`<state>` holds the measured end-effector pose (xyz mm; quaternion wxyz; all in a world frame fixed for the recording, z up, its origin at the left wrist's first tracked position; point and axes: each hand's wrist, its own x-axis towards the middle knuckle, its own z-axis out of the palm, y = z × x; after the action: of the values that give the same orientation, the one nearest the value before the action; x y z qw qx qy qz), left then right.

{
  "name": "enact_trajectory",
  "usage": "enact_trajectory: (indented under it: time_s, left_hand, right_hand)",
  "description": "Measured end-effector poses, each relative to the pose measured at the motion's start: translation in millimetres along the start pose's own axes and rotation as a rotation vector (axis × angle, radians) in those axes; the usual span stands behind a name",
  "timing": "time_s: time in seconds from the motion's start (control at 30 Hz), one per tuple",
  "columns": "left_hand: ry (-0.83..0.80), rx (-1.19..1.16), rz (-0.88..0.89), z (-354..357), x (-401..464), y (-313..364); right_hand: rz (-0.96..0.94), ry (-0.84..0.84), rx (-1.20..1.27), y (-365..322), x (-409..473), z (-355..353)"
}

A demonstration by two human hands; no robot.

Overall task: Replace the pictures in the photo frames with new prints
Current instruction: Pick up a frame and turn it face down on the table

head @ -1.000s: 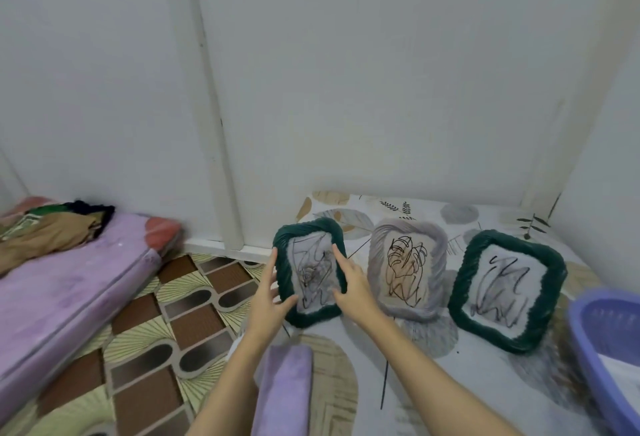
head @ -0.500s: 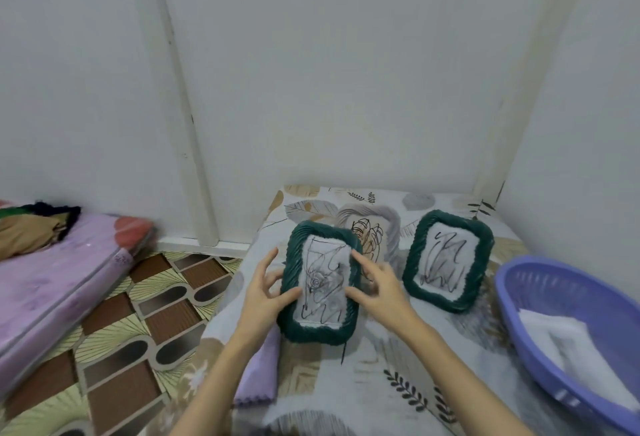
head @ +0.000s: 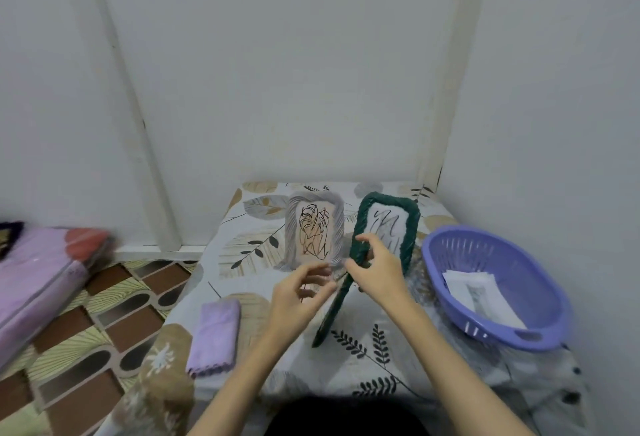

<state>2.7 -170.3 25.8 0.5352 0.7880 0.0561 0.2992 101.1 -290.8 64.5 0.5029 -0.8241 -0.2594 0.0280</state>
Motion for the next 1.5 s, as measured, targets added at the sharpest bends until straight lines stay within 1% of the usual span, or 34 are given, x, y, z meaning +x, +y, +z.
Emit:
enact_trajectory:
  time_s: [0.07,0.13,0.2,0.27,0.33,0.4,0.47,0.57,0.73,0.83,1.03,1.17,1.5]
  left_hand:
    - [0.102,-0.055,0.006,-5,8,8]
    - [0.158,-0.058,-0.012,-9,17,9]
    - [0.132,0.019,-0.078,-9,22,2]
    - [0.052,0.018,-0.236,-6,22,-11]
    - [0.006,-0.116,-0.397,-2,19,-20]
    - [0.008,-0.217,-0.443,1,17,-26]
    - [0.016,-0.230,-0.403,3,16,-28]
    - [0.047,-0.185,-0.327,3,20,-32]
    - [0.061,-0.006,-0.201,-1,29,-41]
    - [0.041,0.081,-0.158,-2,36,-47]
    - [0.035,0.132,-0.131,-1,47,-64]
    - [0.029,0.138,-0.158,0,51,-76]
    - [0.130,0.172,-0.230,11,63,-101]
  right_hand:
    - [0.019,-0.039,0.085,5,-3,-10]
    - [0.004,-0.084,0.102,11,-6,-19]
    - [-0.005,-0.153,0.175,16,-8,-27]
    - [-0.002,-0.228,0.254,21,-9,-33]
    - [0.009,-0.274,0.271,29,-8,-33]
    - [0.027,-0.284,0.251,39,-7,-28]
    - [0.028,-0.253,0.235,48,-5,-21]
    - [0.011,-0.178,0.194,59,-1,-13]
    - [0.004,-0.073,0.171,66,8,-6]
    - [-0.034,-0.081,0.151,65,13,-2]
    - [-0.039,-0.078,0.123,74,26,6]
    - [-0.016,-0.059,0.124,84,36,13]
    - [0.060,-0.006,0.182,100,58,33]
